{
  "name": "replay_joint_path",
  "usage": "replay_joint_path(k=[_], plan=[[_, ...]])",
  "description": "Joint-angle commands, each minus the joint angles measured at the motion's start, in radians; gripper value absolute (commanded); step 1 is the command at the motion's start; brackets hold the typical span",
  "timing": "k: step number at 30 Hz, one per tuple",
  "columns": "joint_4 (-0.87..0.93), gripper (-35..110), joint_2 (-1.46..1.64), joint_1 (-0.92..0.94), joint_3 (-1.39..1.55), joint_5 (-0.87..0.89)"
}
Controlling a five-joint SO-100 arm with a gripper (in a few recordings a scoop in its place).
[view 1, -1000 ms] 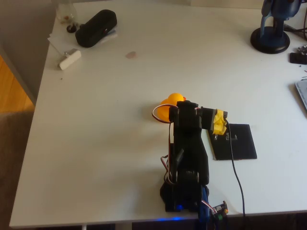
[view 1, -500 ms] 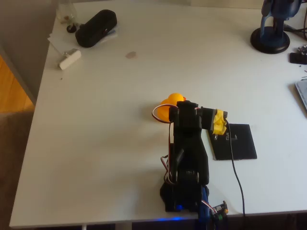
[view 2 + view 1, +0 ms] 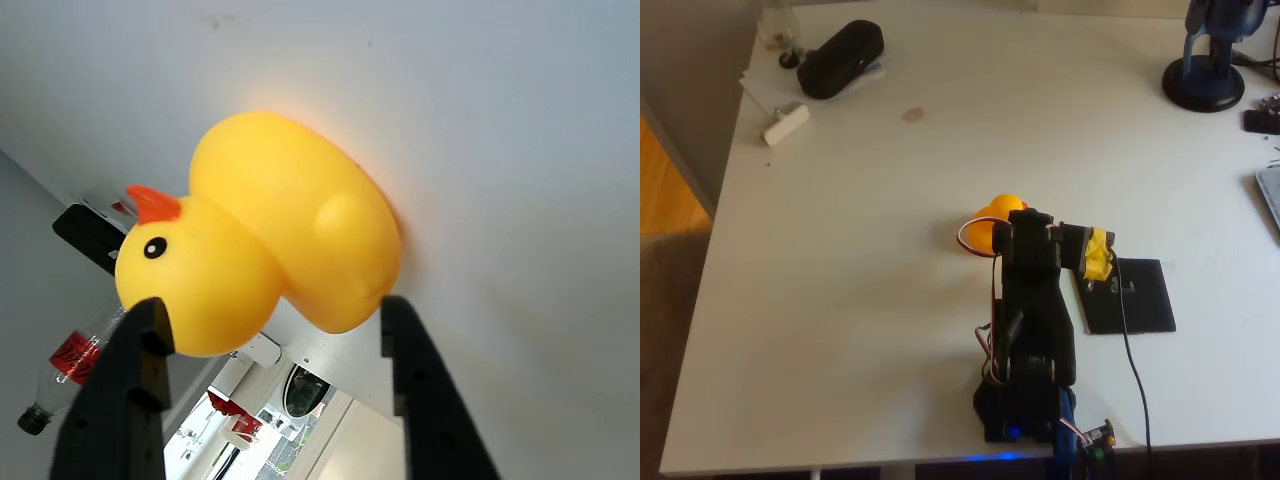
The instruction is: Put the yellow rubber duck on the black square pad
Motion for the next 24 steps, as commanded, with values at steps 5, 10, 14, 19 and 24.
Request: replay_joint_path(k=[5,10,14,19,24], plan=[[-0.002,25,0.017,0.009,-0.094,-0.009],[-0.002,25,0.017,0.003,-0.179,-0.009],[0.0,25,0.017,0.006,-0.255,-0.009],[0.0,25,0.015,0.008,-0.276,-0.009],[0.011,25,-0.008,0.011,-0.276,-0.011]])
